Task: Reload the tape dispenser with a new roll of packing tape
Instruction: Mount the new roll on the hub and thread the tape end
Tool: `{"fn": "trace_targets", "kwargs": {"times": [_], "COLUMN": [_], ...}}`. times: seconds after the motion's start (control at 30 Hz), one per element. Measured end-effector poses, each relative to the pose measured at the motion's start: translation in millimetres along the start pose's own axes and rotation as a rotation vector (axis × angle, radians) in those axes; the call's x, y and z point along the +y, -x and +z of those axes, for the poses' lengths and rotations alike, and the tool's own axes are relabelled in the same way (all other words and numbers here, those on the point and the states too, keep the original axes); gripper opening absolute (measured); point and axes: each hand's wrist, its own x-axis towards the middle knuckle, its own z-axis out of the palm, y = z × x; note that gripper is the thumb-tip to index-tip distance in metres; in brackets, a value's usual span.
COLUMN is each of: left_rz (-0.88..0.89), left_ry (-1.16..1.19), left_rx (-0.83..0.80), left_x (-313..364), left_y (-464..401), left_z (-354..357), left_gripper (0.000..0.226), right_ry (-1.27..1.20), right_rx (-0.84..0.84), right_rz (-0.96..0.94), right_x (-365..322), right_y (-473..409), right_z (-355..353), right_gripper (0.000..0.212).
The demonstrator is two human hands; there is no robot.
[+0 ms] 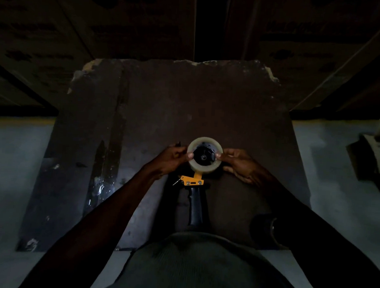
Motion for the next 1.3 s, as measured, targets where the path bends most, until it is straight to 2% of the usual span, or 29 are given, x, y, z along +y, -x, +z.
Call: {"fn": "trace_targets", "kwargs": {"times": [0.1,0.23,0.37,0.53,0.67,0.83,0.93,1.07,1.17,1.3], "left_rz": [0.004,-0.002,-0.015,-0.05,-0.022,-0.027,-0.054,0.004,0.053,0.045], "left_ry": [0.018,0.007,-0.077,-0.156,-0.309,-0.333,-0.334,-0.281,-0.299,-0.611], "left_rx": [-0.047,-0.088,-0.053,0.01,0.034,0.016,0.013,0.042,0.058,0.098], "left_x": [-0.4,-10.8,-29.6,-42.2,-41.8,-55.4,-49.5,-22.7,-18.7,-39.2], "left_y": [-2.0,-8.4,-19.9,-26.0,-23.5,-35.8,-43.8,-35.4,-35.0,-39.4], "left_z": [1.1,-2.5,-7.9,-9.9,-5.1,-8.1,-11.8,-7.6,-6.0,-4.2], "left_gripper": [0.03,0.035,0.049,0.059,0.054,0.05,0.051,0.043,0.048,0.06], "right_ry": [0.014,0.025,0.01,0.065,0.098,0.048,0.052,0.065,0.064,0.138], "right_rx": [-0.017,-0.044,-0.06,-0.049,-0.048,-0.036,-0.035,-0.03,-0.033,-0.003], "right_rz": [-0.004,-0.013,0.003,0.01,-0.005,-0.002,0.007,0.025,0.023,0.027], "right_x": [1.6,4.3,3.8,-4.2,-4.5,-3.2,-10.7,-11.0,-11.5,7.9], "right_y": [-0.5,-2.6,-1.2,0.5,2.4,0.6,-3.7,-11.4,-13.5,-12.3], "right_z": [-2.2,-4.5,-3.1,2.3,3.1,2.5,-0.5,-3.2,-4.2,-1.7], "right_gripper": [0.015,0.019,0.027,0.017,0.017,0.016,0.023,0.028,0.024,0.019]}}
